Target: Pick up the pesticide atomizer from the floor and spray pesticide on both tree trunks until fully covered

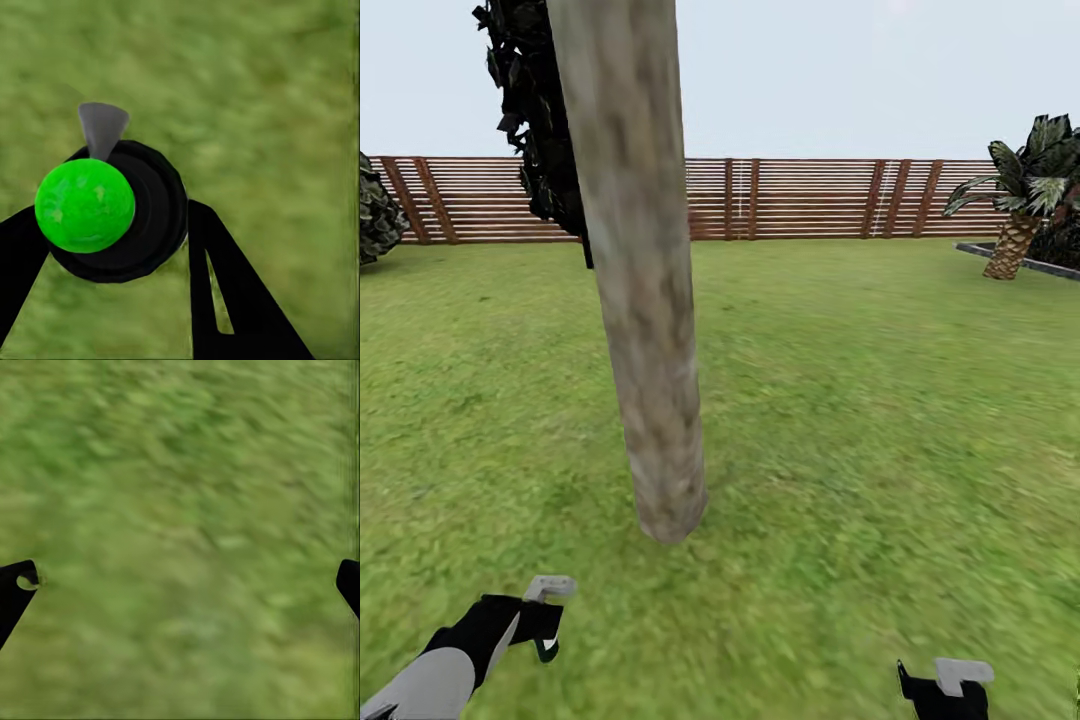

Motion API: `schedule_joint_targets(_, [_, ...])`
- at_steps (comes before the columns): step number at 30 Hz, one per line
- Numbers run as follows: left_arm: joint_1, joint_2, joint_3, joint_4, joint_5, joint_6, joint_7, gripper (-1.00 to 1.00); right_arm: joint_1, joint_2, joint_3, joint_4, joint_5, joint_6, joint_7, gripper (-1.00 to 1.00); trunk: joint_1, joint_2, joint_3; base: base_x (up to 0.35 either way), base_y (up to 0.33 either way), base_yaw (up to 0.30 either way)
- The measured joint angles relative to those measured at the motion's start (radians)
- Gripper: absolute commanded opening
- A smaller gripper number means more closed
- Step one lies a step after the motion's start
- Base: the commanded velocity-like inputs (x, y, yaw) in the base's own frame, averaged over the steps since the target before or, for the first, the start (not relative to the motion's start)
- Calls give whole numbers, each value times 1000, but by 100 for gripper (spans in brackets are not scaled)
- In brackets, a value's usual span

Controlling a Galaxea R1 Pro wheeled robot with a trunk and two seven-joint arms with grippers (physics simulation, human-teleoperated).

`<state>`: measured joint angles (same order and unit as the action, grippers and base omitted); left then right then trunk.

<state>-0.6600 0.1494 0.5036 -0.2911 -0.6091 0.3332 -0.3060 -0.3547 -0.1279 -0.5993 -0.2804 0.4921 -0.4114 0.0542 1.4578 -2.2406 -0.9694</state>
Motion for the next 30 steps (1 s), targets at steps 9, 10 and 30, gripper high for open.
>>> schedule_joint_targets(9, [-4,-7,-4,-2,-1,5,0,-100,0,0,0,0,0,0,0,100,1,0,0,62,-179,-260])
schedule_joint_targets(10, [-4,-7,-4,-3,-1,5,0,-100,0,0,0,0,1,0,0,100,1,0,0,-107,-35,-62])
schedule_joint_targets(30, [8,-98,-9,-250,-7,8,1,-100,0,0,0,0,1,0,0,100,1,0,0,-76,-2,-4])
